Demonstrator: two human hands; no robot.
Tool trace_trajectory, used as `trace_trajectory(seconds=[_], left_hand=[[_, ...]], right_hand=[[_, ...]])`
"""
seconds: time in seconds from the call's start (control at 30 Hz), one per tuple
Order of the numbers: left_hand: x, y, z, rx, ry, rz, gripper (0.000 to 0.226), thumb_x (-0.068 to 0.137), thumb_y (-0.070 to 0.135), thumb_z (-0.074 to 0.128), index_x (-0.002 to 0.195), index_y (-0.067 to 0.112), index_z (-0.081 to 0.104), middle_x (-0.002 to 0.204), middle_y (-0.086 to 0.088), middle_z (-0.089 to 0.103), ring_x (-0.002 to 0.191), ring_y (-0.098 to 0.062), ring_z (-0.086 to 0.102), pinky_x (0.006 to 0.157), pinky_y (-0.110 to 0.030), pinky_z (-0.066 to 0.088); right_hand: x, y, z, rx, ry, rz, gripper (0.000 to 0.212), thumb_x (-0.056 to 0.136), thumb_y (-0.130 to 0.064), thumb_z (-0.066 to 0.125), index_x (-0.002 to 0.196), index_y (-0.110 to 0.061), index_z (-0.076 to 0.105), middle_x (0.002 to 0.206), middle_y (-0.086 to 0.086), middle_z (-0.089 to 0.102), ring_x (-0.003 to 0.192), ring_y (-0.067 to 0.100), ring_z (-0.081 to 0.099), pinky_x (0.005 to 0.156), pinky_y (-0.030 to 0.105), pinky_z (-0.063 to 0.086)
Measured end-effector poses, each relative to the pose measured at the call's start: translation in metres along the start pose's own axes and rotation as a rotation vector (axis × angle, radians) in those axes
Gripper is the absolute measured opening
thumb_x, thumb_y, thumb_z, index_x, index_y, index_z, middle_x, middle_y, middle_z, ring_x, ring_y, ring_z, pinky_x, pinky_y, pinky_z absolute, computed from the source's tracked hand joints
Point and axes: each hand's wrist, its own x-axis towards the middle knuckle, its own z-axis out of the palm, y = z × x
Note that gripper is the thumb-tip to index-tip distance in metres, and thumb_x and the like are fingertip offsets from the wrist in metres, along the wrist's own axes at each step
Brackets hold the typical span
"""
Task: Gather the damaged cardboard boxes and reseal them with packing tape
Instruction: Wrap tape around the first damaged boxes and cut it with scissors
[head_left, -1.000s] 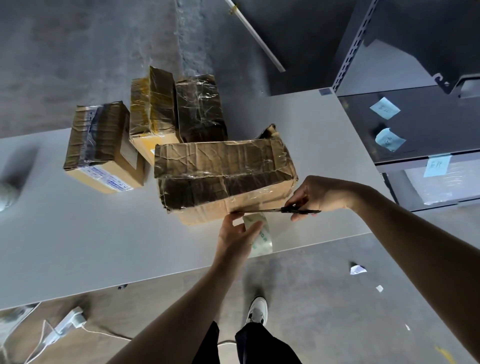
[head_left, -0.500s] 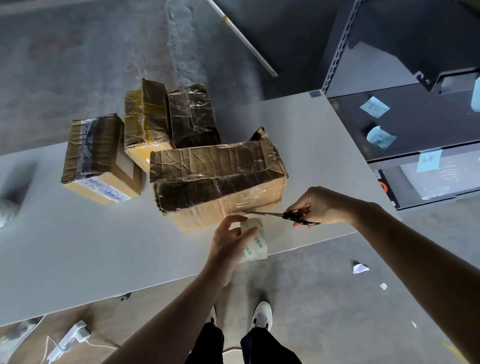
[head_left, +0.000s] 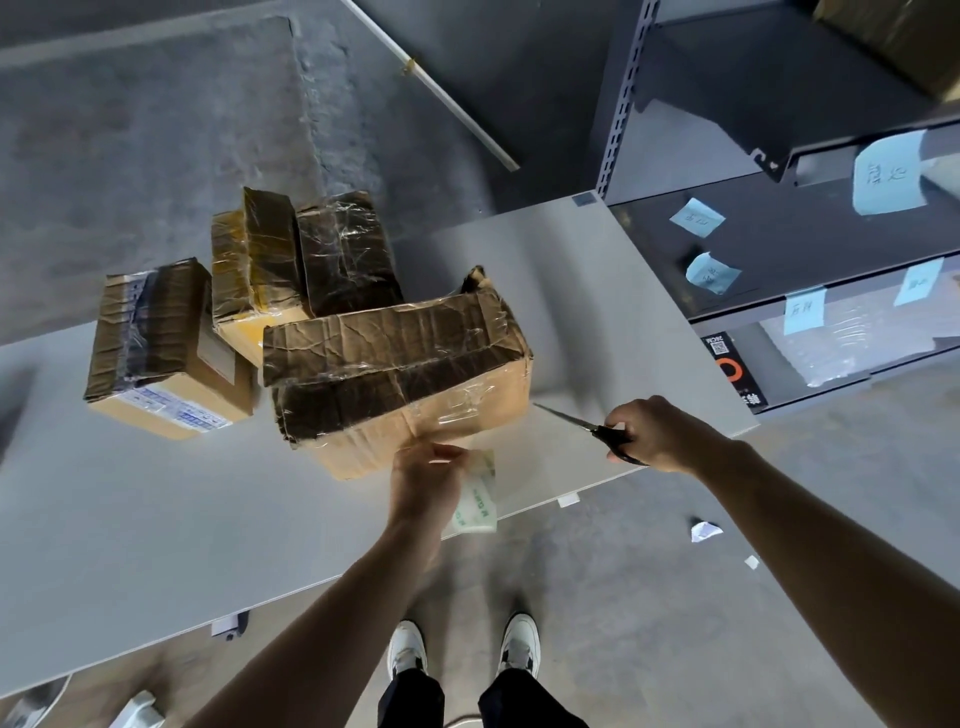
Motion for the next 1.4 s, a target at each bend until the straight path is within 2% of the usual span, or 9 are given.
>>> trace_trajectory(seconds=[0.1, 0.23, 0.47, 0.63, 0.9, 1.0, 1.1, 1.3, 1.4], left_hand=[[0.003, -0.001, 0.0, 0.011, 0.021, 0.003, 0.005, 0.087, 0.006, 0.071, 0.088, 0.009, 0.075, 0.104, -0.003, 0.069, 0.073, -0.018, 0.066, 0.047, -0.015, 0.044], [0.006, -0.007, 0.001, 0.087, 0.071, 0.01, 0.013, 0.088, 0.013, 0.073, 0.075, 0.012, 0.07, 0.101, -0.008, 0.069, 0.067, -0.016, 0.058, 0.049, -0.021, 0.041], [0.002, -0.005, 0.003, 0.14, 0.141, 0.069, 0.009, 0.089, 0.015, 0.072, 0.08, 0.011, 0.072, 0.075, 0.002, 0.066, 0.062, -0.01, 0.055, 0.042, -0.007, 0.036], [0.001, -0.006, 0.005, 0.218, 0.14, 0.126, 0.01, 0.091, 0.017, 0.069, 0.086, 0.009, 0.073, 0.081, 0.001, 0.072, 0.067, -0.002, 0.059, 0.047, -0.005, 0.038], [-0.005, 0.0, 0.008, 0.393, 0.106, 0.375, 0.011, 0.092, 0.015, 0.068, 0.093, 0.005, 0.069, 0.087, 0.003, 0.069, 0.079, -0.009, 0.061, 0.061, -0.001, 0.039], [-0.012, 0.009, 0.011, 0.446, 0.092, 0.506, 0.006, 0.094, 0.013, 0.065, 0.089, 0.009, 0.065, 0.086, 0.002, 0.066, 0.079, -0.01, 0.059, 0.065, 0.0, 0.039], [-0.016, 0.017, 0.015, 0.47, 0.074, 0.607, 0.011, 0.095, 0.013, 0.063, 0.086, 0.017, 0.059, 0.081, 0.004, 0.062, 0.077, -0.012, 0.061, 0.063, -0.003, 0.043], [-0.026, 0.033, 0.025, 0.505, 0.007, 0.614, 0.006, 0.097, 0.019, 0.06, 0.097, 0.014, 0.059, 0.088, 0.002, 0.064, 0.08, -0.01, 0.061, 0.062, -0.012, 0.043], [-0.023, 0.043, 0.026, 0.534, -0.014, 0.799, 0.005, 0.094, 0.01, 0.062, 0.098, 0.008, 0.063, 0.094, -0.003, 0.066, 0.088, -0.014, 0.061, 0.073, -0.02, 0.05]], right_hand=[[0.0, 0.002, 0.009, -0.01, 0.102, 0.019, 0.038, 0.08, -0.023, 0.081, 0.093, -0.015, 0.047, 0.075, 0.005, 0.059, 0.066, 0.031, 0.056, 0.065, 0.037, 0.052], [0.002, -0.002, 0.02, 0.006, 0.146, 0.012, 0.04, 0.082, -0.016, 0.079, 0.085, -0.017, 0.038, 0.072, -0.001, 0.052, 0.067, 0.031, 0.048, 0.065, 0.037, 0.051], [0.008, -0.006, 0.033, -0.021, 0.144, 0.004, 0.021, 0.087, -0.015, 0.068, 0.092, -0.003, 0.051, 0.09, 0.015, 0.057, 0.077, 0.033, 0.052, 0.066, 0.035, 0.042], [0.011, -0.005, 0.035, 0.009, 0.143, 0.002, 0.022, 0.091, -0.02, 0.066, 0.095, 0.001, 0.06, 0.101, 0.017, 0.059, 0.086, 0.033, 0.057, 0.07, 0.033, 0.041], [-0.01, -0.04, 0.03, 0.291, 0.344, -0.211, 0.011, 0.091, -0.015, 0.069, 0.084, -0.009, 0.063, 0.077, 0.001, 0.064, 0.07, 0.016, 0.06, 0.069, 0.028, 0.05], [-0.025, -0.06, 0.032, 0.506, 0.274, -0.243, 0.023, 0.091, -0.033, 0.07, 0.077, -0.024, 0.055, 0.068, -0.007, 0.065, 0.061, 0.003, 0.061, 0.065, 0.02, 0.05], [-0.037, -0.078, 0.034, 0.47, 0.224, -0.183, 0.05, 0.084, -0.067, 0.061, 0.068, -0.02, 0.054, 0.062, -0.003, 0.066, 0.059, 0.007, 0.066, 0.067, 0.031, 0.056], [-0.056, -0.1, 0.038, 0.664, 0.072, -0.243, 0.023, 0.089, -0.035, 0.072, 0.076, -0.017, 0.067, 0.069, 0.007, 0.069, 0.065, 0.023, 0.065, 0.064, 0.031, 0.049], [-0.06, -0.104, 0.036, 0.649, 0.226, -0.207, 0.024, 0.093, -0.025, 0.069, 0.075, -0.01, 0.068, 0.056, 0.002, 0.057, 0.056, 0.009, 0.055, 0.059, 0.033, 0.046]])
